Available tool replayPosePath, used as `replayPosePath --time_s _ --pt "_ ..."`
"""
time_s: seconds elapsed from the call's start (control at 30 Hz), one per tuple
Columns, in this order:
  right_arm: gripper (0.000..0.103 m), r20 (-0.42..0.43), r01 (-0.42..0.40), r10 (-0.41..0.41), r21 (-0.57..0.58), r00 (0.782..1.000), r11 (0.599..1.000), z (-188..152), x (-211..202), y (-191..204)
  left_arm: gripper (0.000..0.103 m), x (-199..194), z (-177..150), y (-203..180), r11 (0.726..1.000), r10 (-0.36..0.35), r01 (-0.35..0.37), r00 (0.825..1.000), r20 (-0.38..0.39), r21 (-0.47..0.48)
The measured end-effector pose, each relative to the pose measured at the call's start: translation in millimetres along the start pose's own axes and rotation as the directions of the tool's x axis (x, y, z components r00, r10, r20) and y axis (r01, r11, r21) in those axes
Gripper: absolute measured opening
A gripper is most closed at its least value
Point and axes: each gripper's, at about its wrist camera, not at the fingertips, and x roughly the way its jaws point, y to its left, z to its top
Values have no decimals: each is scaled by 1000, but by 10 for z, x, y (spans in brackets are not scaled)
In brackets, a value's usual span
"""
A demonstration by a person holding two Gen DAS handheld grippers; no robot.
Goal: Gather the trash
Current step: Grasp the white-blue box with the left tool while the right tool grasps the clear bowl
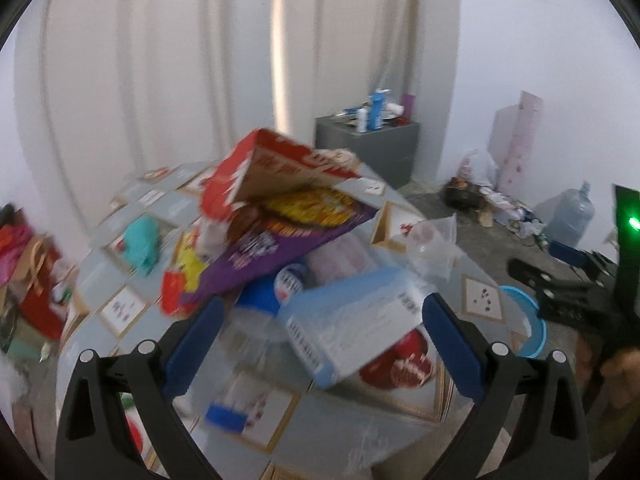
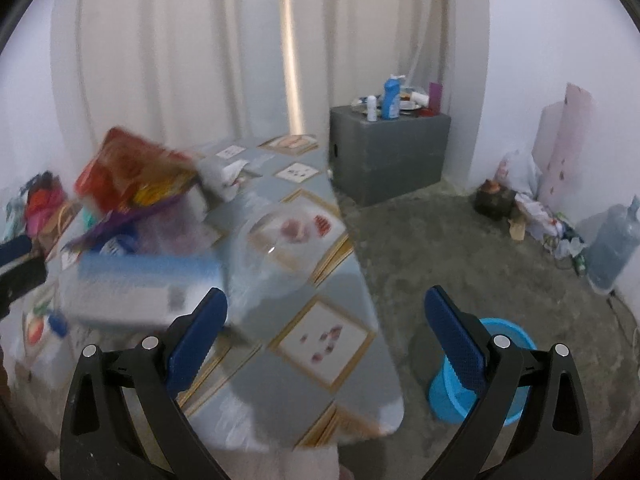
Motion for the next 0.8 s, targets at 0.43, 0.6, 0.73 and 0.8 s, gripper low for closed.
replayPosePath --time_s 0.43,0.6,0.73,0.8 --pt "75 -70 -141 135 -98 988 985 235 758 -138 97 772 143 -453 887 -109 191 971 -212 420" --pt "67 -111 -265 252 -126 961 956 268 955 -125 97 1023 117 -457 838 -115 264 941 -320 477" --pt "52 -161 -334 315 -113 935 936 269 1155 -122 97 1108 70 -450 834 -116 293 921 -371 468" --pt "42 -187 -355 333 -96 924 930 270 1243 -118 97 1168 68 -436 839 -117 302 912 -392 452"
